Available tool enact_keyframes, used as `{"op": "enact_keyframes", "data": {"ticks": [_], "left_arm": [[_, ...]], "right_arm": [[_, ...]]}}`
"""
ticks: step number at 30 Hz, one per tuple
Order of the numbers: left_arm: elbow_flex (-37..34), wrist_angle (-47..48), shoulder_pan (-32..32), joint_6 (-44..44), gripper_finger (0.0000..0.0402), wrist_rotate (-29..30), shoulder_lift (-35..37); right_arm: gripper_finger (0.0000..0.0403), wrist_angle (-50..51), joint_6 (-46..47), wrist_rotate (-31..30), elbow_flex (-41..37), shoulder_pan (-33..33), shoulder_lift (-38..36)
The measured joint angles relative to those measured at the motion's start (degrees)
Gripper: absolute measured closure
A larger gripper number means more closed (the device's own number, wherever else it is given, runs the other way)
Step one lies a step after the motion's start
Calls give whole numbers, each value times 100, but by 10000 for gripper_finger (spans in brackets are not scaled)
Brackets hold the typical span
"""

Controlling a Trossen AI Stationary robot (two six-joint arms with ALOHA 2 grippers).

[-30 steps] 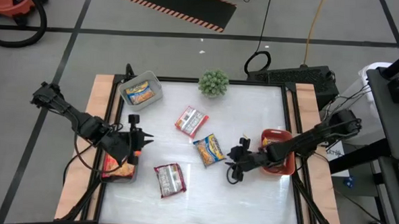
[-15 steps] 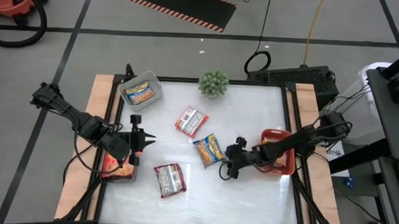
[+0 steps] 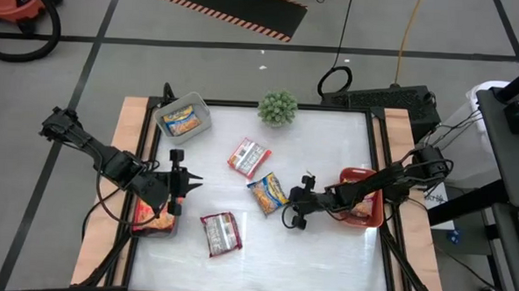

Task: Sort Maruchan noodles
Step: Put the blue bag into the white bin

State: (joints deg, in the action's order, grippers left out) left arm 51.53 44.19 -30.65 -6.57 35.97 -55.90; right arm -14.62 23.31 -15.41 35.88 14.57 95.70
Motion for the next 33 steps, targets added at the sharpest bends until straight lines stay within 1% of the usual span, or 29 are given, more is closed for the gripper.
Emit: {"op": "enact_keyframes", "data": {"ticks": [1,5,10,14,21,25,33], "left_arm": [[0,-20,0,0,325,-1,0],[0,-192,0,0,325,-1,0],[0,-592,0,173,325,-5,-3],[-2,-790,0,321,325,-10,-33],[-4,-1140,0,355,325,-12,-50],[-4,-1150,0,356,325,-12,-50],[-4,-1316,87,335,324,-10,-74]], "right_arm": [[394,-50,-98,-20,-1,0,2],[394,-80,-184,-276,-17,7,-144],[401,-161,-375,-784,-17,11,-560],[402,-464,-600,-976,-17,11,-919],[402,-906,-1012,-1013,-11,-175,-1525],[403,-1065,-1273,-1011,-11,-253,-1805],[403,-1166,-1732,-1011,13,-465,-2317]]}}
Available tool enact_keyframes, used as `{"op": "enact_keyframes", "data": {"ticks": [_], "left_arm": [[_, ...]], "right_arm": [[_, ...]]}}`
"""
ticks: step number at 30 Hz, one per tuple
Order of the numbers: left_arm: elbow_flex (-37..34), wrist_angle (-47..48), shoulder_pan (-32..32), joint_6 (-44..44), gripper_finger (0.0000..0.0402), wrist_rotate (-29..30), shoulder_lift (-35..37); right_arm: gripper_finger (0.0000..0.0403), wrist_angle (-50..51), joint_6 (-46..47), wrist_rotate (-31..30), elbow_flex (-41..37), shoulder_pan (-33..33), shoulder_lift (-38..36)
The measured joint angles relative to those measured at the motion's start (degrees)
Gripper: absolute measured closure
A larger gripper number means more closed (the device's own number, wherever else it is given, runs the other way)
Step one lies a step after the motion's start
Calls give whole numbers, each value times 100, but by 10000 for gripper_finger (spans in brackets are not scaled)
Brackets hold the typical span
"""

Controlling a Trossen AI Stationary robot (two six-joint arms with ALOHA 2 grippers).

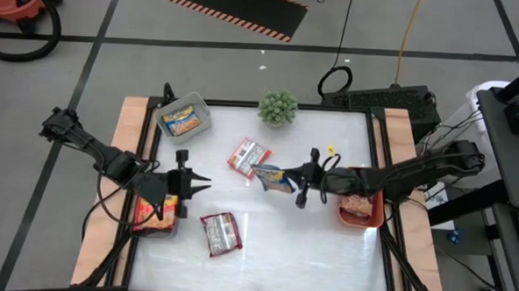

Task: Sort Maruchan noodles
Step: Put the blue bag into the white bin

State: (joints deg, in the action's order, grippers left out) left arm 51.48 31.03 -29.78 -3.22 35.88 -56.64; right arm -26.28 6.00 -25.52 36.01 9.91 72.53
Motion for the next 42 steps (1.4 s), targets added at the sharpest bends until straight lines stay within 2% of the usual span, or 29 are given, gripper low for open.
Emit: {"op": "enact_keyframes", "data": {"ticks": [4,11,14,21,23,27,29,36,42], "left_arm": [[0,-238,102,-138,307,8,-45],[2,-527,373,-89,222,13,-326],[0,-721,532,164,202,19,-473],[0,-1029,841,328,197,-36,-955],[0,-1235,949,329,197,-286,-1097],[0,-1778,1184,55,196,-1191,-1329],[1,-2085,1271,17,196,-1359,-1430],[4,-2289,1458,133,196,-1408,-1626],[-2,-2057,1529,6,196,-1835,-1670]], "right_arm": [[403,-304,-435,27,2,-198,-165],[403,-809,-558,622,4,-599,-181],[403,-825,-545,654,4,-628,-168],[403,-751,-695,1223,4,-565,-166],[403,-819,-748,1229,4,-514,-168],[403,-706,-867,1233,59,-425,-165],[403,-663,-861,1231,147,-383,-78],[403,-638,-1195,1366,772,-269,743],[403,-271,-1296,1561,1513,-267,1432]]}}
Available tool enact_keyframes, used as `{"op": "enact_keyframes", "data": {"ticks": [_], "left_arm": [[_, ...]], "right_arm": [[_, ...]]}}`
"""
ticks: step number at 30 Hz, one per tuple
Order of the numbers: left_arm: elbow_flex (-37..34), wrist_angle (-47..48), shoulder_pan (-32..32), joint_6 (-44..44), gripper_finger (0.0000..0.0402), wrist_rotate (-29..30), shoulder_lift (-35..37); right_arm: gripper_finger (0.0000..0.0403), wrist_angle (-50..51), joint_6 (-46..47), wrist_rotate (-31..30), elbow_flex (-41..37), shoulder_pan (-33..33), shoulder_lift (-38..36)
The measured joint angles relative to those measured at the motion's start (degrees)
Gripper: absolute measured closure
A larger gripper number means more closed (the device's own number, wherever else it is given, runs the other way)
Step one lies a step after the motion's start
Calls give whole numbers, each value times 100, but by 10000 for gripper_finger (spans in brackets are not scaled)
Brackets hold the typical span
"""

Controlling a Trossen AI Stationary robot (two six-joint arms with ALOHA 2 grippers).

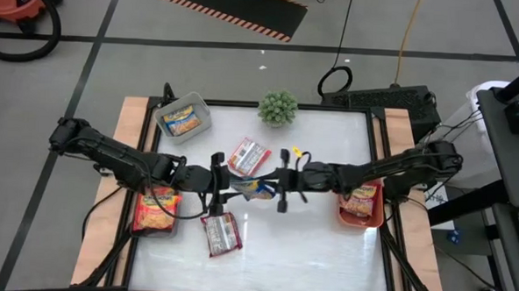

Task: Sort Maruchan noodles
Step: Put the blue bag into the white bin

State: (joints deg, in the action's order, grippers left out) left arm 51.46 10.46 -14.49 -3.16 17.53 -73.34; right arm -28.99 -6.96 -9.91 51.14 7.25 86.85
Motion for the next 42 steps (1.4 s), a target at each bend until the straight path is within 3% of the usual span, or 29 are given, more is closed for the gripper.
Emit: {"op": "enact_keyframes", "data": {"ticks": [8,19,22,25,33,38,42], "left_arm": [[1,182,28,31,196,-6,-62],[-47,465,114,94,196,-143,-59],[-123,477,229,49,196,-432,-59],[-133,472,295,23,182,-700,-59],[-128,111,257,308,110,-726,-345],[-133,-37,253,680,106,-1229,-749],[-144,-70,249,776,116,-1259,-859]], "right_arm": [[403,224,-39,291,633,0,563],[403,270,-42,426,673,-3,653],[403,275,-68,503,673,-2,653],[403,271,-135,717,673,-4,653],[403,265,-146,725,673,-2,653],[403,228,-146,722,673,-2,651],[403,273,-152,721,673,-5,651]]}}
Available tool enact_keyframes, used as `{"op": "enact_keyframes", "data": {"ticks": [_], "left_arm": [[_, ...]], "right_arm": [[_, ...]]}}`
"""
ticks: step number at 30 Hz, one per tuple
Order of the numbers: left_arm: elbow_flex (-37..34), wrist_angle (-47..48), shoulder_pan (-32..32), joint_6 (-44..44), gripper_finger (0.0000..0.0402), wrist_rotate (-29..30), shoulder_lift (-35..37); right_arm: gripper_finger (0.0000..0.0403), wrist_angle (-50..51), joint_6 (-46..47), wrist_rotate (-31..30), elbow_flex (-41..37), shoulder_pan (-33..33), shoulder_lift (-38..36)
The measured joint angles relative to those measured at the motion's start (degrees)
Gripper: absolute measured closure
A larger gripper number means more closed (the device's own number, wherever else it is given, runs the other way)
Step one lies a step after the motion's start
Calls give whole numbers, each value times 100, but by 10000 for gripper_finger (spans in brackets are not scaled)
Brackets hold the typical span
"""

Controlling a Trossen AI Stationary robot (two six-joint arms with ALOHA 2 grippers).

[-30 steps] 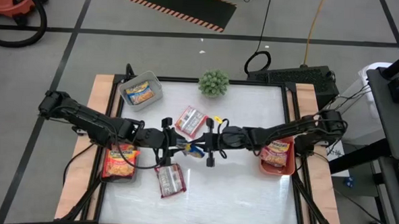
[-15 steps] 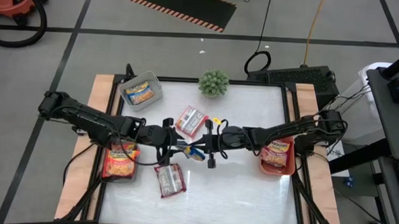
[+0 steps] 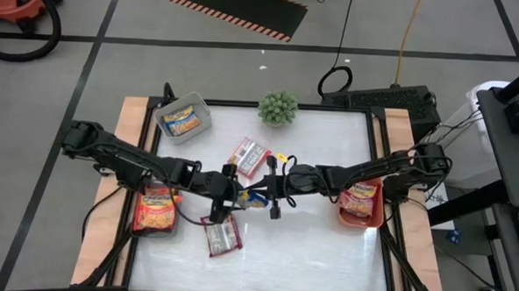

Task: Sort Maruchan noodles
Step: Put the blue bag into the white bin

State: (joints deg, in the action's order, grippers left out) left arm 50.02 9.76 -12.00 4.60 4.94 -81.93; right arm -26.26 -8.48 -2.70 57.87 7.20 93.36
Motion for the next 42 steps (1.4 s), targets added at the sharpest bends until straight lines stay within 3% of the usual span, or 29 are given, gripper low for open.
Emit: {"op": "enact_keyframes", "data": {"ticks": [17,22,34,42], "left_arm": [[9,-42,64,24,279,312,163],[9,-13,75,-41,280,331,240],[7,593,74,-938,275,501,1187],[-1,1111,227,-1678,275,582,2099]], "right_arm": [[403,138,-144,-26,0,-29,0],[402,111,-261,-194,0,-49,-7],[326,351,-625,-2148,0,252,-426],[278,455,-1339,-2161,-2,583,-570]]}}
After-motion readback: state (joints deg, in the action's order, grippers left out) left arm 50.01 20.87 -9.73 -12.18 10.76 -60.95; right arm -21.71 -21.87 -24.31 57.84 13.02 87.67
